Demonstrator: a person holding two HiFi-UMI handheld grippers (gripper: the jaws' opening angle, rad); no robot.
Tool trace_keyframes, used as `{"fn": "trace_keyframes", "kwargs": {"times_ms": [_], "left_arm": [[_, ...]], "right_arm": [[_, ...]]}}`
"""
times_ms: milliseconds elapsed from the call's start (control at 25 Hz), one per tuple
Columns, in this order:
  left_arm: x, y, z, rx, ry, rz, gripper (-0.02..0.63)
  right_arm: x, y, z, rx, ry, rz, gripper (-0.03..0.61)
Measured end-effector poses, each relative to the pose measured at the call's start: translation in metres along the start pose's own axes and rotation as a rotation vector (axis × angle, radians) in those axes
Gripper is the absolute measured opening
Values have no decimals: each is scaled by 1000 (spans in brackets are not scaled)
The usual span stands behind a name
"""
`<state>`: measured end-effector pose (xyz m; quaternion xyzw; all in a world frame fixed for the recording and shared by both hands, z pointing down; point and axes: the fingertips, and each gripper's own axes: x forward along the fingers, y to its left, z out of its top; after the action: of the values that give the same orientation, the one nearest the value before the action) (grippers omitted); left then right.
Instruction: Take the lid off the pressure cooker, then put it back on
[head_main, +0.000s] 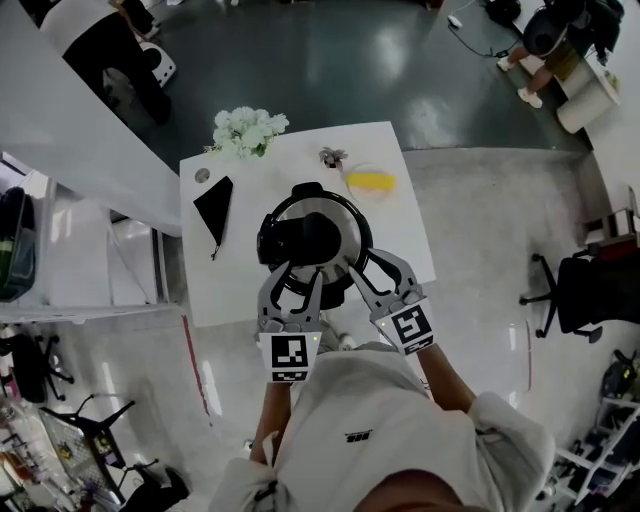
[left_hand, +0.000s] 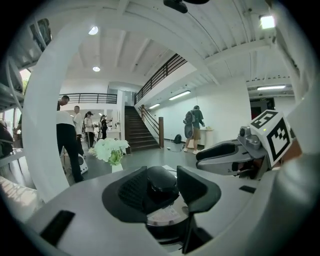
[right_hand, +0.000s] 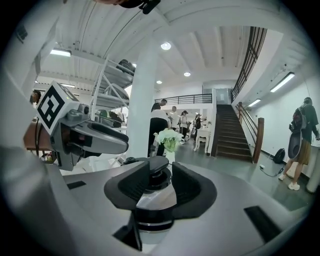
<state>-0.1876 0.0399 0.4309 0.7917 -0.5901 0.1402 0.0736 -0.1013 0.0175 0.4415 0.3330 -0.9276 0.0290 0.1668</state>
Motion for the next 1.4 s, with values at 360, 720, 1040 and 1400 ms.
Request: {"fn": "trace_keyframes", "kwargs": {"times_ms": [360, 720, 1040, 1400], "left_arm": [[40, 16, 7, -7, 26, -91, 201], [70, 12, 0, -33, 106, -90, 233], [92, 6, -17, -103, 216, 41, 286], [114, 5, -36, -182, 337, 215, 324]], "right_arm": [[33, -21, 1, 19, 39, -69, 143], [54, -38, -4, 21, 56, -7, 143], [66, -56, -10, -8, 60, 163, 143], [75, -71, -11, -68, 2, 345, 143]]}}
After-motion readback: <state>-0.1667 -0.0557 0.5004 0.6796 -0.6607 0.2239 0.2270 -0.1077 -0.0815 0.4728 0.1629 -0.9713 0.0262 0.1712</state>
